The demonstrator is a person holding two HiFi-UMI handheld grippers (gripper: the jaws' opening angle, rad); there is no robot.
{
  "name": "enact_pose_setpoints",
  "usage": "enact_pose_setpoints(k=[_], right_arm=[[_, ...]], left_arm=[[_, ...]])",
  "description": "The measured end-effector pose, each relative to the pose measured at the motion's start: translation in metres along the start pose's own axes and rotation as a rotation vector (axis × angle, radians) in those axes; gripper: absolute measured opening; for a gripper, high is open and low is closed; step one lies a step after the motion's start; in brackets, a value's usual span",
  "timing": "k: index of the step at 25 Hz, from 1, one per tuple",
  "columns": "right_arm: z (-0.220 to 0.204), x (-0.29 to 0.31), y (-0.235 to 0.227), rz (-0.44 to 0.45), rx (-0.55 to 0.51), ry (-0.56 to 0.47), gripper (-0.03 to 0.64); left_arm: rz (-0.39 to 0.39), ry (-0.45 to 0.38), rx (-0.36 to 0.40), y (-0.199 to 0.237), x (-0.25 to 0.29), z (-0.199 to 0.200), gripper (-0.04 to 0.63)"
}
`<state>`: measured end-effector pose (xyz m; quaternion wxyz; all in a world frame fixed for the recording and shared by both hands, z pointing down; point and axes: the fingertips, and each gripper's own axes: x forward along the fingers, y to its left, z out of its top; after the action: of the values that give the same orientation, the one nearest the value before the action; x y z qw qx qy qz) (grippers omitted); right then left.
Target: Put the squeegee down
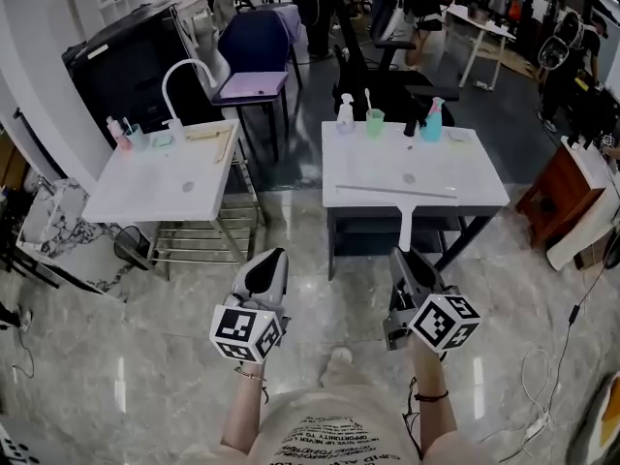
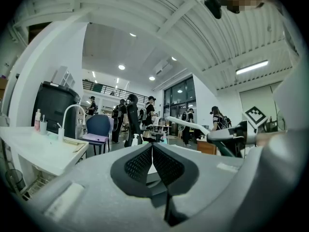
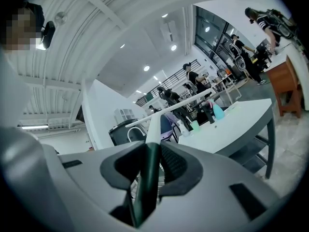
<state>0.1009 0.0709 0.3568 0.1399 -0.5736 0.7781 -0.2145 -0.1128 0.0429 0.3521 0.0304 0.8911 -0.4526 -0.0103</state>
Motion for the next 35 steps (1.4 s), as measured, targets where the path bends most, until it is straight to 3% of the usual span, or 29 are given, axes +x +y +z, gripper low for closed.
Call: enact_pose_setpoints(k=[11, 27, 35], right_arm=[[0.021, 0.063, -0.049, 0.016, 0.009, 0.032, 0.098], [0.014, 0.105, -0.069, 0.035, 0.038, 0.079, 0.098], [0.017, 0.144, -0.089, 0.032, 0.029, 0.089, 0.098]], left_arm=[[0.033, -0.007, -0.011, 0.018, 0.079, 0.000, 0.023], [0.052, 0.033, -0.044, 0.033, 0.113, -0.018, 0.023], [0.031, 0.060, -0.053, 0.053, 0.159, -0.028, 0.023]])
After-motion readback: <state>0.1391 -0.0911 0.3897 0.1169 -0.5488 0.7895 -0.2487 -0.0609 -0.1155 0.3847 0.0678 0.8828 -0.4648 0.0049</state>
